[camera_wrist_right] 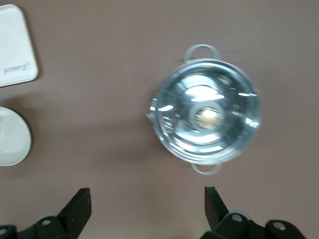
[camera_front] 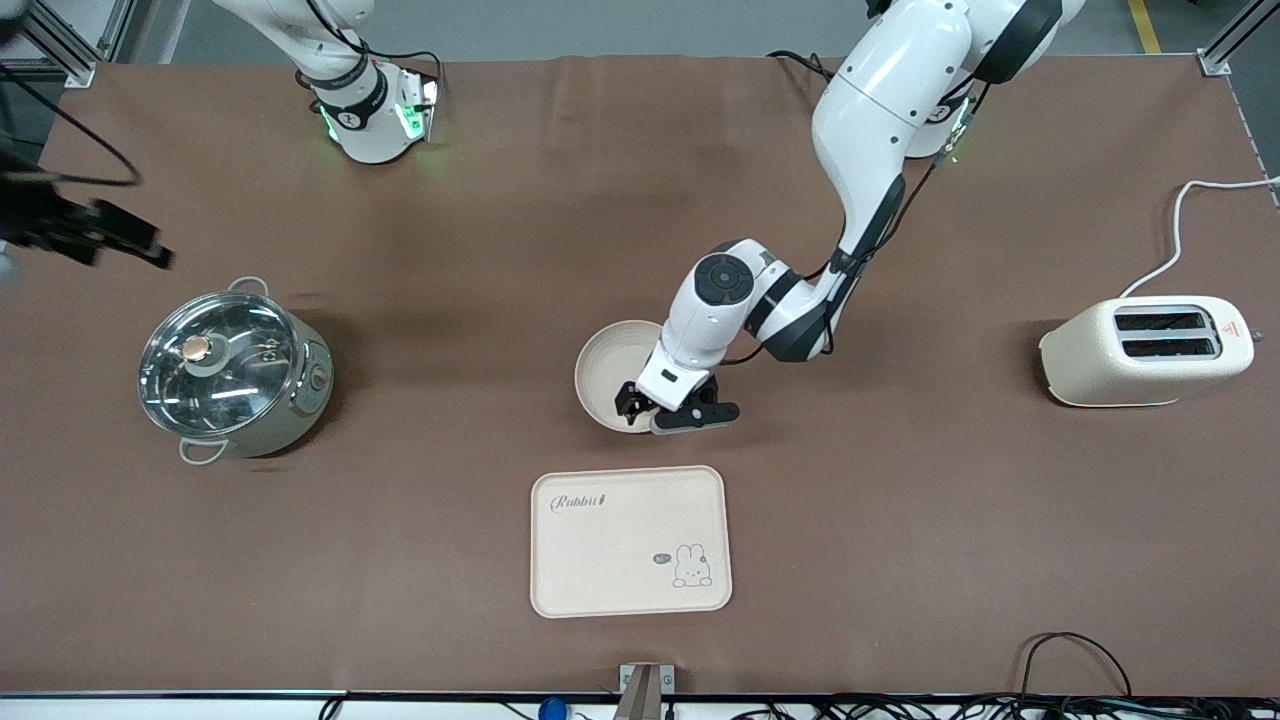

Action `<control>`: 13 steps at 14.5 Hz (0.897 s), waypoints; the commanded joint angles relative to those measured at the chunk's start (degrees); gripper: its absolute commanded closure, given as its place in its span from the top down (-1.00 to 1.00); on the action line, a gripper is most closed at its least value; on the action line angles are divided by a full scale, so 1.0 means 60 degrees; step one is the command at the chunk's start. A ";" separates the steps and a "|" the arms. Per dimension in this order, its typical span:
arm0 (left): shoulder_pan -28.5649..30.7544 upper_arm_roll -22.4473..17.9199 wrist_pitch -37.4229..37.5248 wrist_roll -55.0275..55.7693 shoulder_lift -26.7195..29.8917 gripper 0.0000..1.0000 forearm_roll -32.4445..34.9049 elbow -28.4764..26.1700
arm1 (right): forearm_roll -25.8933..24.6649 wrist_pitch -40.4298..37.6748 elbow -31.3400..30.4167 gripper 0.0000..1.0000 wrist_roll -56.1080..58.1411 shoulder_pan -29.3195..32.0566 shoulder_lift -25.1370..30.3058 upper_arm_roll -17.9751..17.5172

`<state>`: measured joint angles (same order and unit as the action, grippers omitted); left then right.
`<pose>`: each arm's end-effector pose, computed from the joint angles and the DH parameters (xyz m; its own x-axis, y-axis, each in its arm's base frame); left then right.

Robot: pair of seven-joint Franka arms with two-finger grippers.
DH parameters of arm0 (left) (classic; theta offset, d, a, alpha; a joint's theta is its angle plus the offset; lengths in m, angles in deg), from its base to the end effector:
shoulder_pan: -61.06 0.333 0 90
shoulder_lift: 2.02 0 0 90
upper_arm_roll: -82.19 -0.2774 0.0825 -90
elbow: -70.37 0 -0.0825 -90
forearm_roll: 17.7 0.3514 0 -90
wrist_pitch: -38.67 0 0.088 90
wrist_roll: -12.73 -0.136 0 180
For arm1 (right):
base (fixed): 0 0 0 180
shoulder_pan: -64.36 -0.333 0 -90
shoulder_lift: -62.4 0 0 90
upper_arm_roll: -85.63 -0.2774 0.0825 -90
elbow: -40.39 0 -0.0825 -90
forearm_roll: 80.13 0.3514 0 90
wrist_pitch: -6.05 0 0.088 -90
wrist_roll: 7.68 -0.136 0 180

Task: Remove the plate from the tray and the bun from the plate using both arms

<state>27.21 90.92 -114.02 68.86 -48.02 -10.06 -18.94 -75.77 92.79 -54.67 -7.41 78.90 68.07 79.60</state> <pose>0.5152 -0.4566 0.1761 0.9648 0.2086 0.1604 0.1614 -0.9505 0.2654 0.4835 -0.0594 0.5635 0.9891 -0.1399 -0.0463 -0.1427 -0.9876 -0.0659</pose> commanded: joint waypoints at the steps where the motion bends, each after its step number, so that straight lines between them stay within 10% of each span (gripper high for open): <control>1: -0.0496 -0.0209 0.0297 0.0559 0.0079 1.00 0.0308 0.0046 | -0.0491 -0.0659 0.0900 1.00 0.0042 0.0315 -0.0154 -0.0240; 7: -0.0570 -0.0312 0.0956 0.0620 0.0035 0.78 0.1349 -0.0057 | -0.1020 -0.0483 0.1004 1.00 0.0409 0.0227 -0.0198 -0.0328; 10: -0.0585 -0.0312 0.0956 0.0751 -0.0039 -0.35 0.1408 -0.0057 | -0.1005 -0.0352 0.0989 1.00 0.0423 0.0213 -0.0212 -0.0342; 13: -0.0585 -0.0312 0.0971 0.0854 -0.0010 -0.75 0.1423 -0.0043 | -0.1005 -0.0293 0.0945 1.00 0.0394 0.0125 -0.0212 -0.0357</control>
<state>24.27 89.65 -108.69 72.15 -48.36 -3.16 -19.29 -80.63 90.92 -49.76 -5.52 79.83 67.24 77.94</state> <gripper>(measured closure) 0.467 0.000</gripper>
